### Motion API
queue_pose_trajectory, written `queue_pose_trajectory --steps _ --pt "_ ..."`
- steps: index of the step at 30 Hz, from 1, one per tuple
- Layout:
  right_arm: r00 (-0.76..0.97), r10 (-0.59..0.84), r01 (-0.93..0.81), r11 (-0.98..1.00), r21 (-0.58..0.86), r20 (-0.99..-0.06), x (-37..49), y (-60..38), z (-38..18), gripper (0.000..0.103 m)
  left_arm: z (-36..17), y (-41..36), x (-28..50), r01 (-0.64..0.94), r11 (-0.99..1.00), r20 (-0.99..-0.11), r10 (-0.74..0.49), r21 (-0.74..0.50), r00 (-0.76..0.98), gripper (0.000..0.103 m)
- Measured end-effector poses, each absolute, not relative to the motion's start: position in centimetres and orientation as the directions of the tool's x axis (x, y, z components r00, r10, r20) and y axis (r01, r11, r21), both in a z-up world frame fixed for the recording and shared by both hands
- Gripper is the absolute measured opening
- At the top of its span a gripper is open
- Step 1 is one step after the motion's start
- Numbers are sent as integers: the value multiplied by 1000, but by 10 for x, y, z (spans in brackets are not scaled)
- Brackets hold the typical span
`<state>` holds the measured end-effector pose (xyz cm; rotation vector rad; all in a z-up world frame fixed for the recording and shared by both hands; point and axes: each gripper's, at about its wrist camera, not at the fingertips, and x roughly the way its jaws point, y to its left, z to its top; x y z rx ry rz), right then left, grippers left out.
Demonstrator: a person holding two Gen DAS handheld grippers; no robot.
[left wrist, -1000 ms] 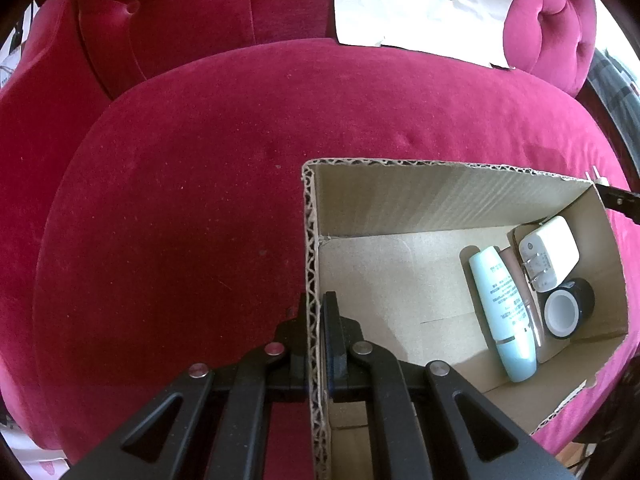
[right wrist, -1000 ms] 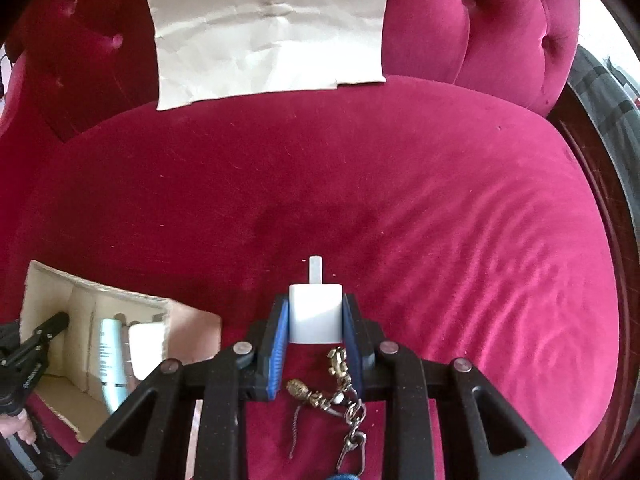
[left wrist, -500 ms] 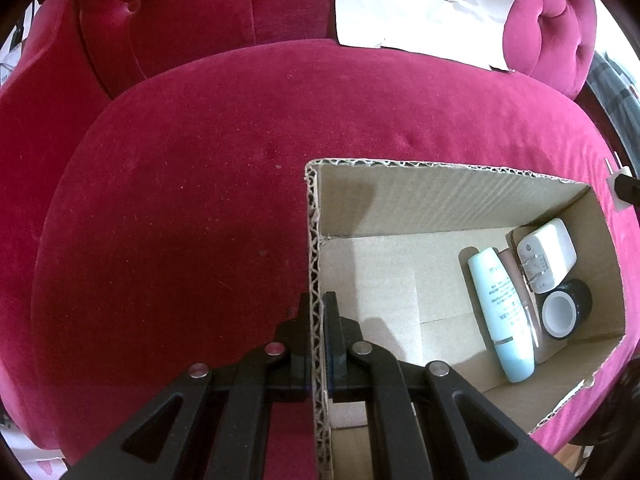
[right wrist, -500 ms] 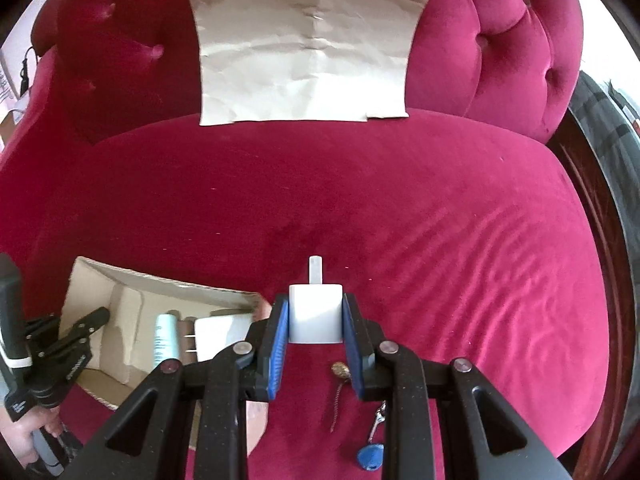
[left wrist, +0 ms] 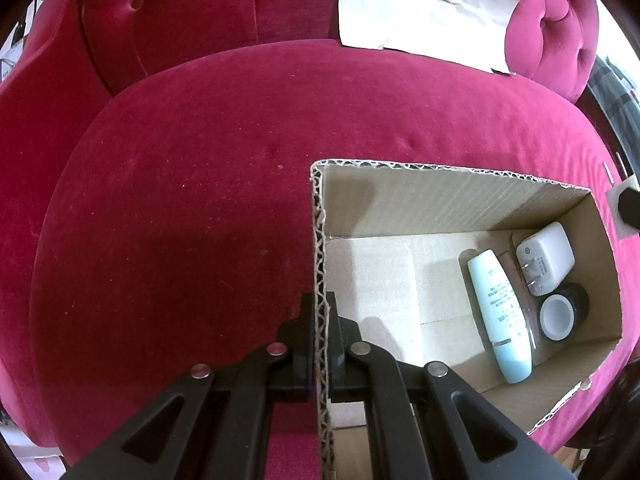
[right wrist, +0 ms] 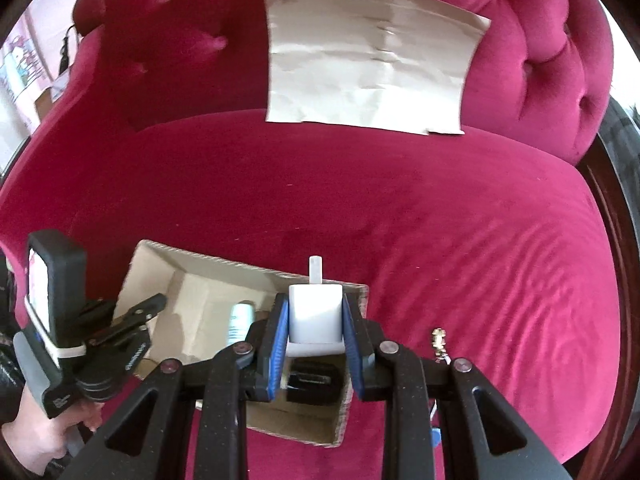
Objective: Organize rigid objects
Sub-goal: 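Carry the small white plug with the right tool into the box, then release the white plug in the box and open the right tool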
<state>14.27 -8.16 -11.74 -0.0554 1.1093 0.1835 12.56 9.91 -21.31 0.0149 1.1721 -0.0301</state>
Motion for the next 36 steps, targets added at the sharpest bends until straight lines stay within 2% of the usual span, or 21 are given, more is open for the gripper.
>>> queue_pose_trajectory --steps 20,36 --pt "370 166 -259 963 70 -914 121 -29 -144 27 -213 101 126 29 1000 -922 -20 -10 386 3" --pt "347 169 -234 968 89 -922 122 -25 -162 27 -214 102 126 29 1000 -923 -20 -10 385 3"
